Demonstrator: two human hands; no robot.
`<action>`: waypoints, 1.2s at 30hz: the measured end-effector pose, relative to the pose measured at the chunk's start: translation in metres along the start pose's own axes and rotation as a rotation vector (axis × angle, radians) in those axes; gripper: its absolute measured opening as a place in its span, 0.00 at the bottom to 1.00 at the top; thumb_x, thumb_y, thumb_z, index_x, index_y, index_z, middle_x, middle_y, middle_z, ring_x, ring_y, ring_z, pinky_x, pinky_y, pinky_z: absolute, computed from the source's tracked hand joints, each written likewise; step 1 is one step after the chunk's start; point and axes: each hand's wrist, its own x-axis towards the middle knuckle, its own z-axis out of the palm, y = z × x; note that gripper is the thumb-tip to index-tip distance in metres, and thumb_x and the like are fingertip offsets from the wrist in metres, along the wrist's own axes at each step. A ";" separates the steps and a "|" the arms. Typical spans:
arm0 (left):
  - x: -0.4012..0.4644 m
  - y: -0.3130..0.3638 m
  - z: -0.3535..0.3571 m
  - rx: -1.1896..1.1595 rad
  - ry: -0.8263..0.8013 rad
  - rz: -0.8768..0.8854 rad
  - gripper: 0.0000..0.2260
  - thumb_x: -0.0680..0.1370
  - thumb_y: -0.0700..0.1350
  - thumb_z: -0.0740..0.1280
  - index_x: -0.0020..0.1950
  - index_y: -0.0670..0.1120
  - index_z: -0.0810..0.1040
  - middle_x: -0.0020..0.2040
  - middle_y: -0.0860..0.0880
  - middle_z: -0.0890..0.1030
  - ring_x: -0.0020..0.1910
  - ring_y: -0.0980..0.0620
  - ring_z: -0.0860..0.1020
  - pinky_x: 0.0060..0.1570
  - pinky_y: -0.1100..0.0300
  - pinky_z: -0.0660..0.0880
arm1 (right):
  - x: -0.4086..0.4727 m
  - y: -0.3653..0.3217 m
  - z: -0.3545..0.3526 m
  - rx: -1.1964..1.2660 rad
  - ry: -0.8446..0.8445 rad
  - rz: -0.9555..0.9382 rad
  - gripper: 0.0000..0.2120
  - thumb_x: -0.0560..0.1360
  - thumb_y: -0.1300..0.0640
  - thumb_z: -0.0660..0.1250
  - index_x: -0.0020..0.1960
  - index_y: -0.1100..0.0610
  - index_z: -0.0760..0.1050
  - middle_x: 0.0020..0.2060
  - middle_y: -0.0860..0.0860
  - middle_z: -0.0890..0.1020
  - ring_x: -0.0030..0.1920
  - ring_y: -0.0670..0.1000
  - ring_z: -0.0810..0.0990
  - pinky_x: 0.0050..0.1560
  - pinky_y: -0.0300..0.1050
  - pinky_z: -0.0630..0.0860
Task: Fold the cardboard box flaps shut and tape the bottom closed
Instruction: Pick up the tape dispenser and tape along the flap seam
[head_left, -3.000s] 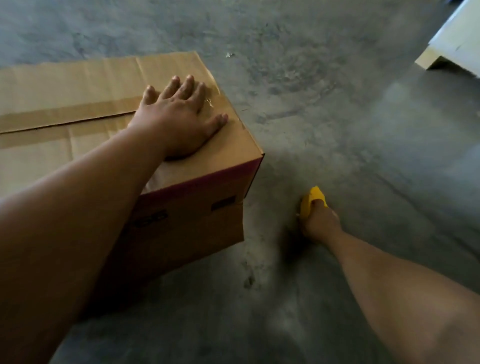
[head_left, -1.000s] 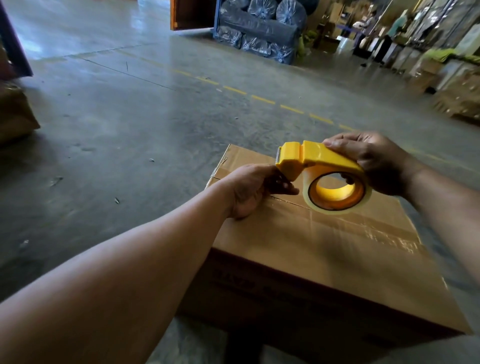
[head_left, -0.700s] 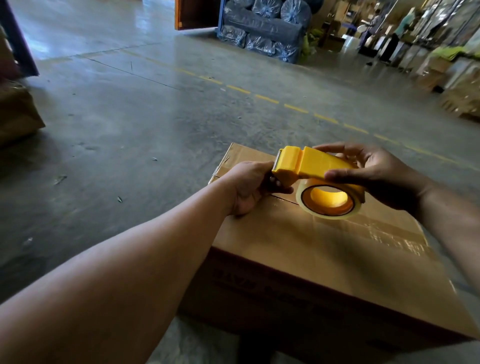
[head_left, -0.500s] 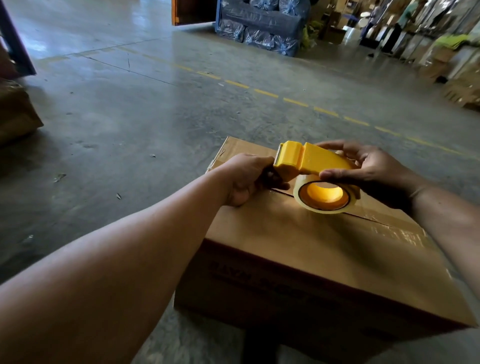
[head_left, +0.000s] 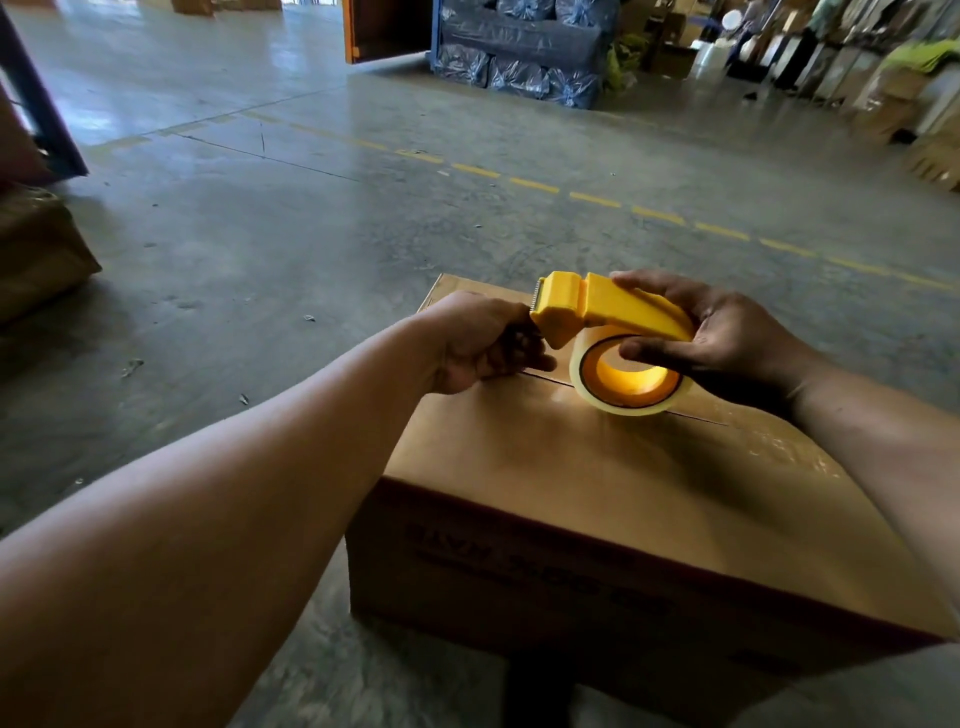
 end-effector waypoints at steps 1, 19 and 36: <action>0.001 0.003 -0.001 0.039 0.021 0.010 0.11 0.82 0.43 0.63 0.54 0.37 0.81 0.38 0.44 0.82 0.45 0.46 0.86 0.51 0.54 0.79 | 0.000 0.000 -0.001 -0.002 -0.008 -0.007 0.33 0.62 0.38 0.74 0.67 0.34 0.70 0.67 0.34 0.72 0.68 0.41 0.69 0.67 0.41 0.66; 0.003 0.017 -0.054 -0.002 0.279 0.199 0.10 0.80 0.40 0.64 0.39 0.42 0.75 0.29 0.46 0.74 0.31 0.48 0.79 0.42 0.48 0.83 | 0.011 -0.010 -0.018 -0.060 -0.043 -0.057 0.31 0.62 0.30 0.70 0.64 0.34 0.73 0.63 0.31 0.74 0.66 0.34 0.70 0.67 0.38 0.66; -0.006 0.003 -0.122 0.317 0.258 0.048 0.10 0.80 0.45 0.69 0.43 0.41 0.81 0.31 0.48 0.78 0.33 0.50 0.77 0.43 0.55 0.80 | 0.025 -0.016 -0.001 -0.119 -0.089 -0.041 0.33 0.58 0.24 0.65 0.62 0.30 0.73 0.62 0.32 0.76 0.62 0.36 0.73 0.61 0.39 0.67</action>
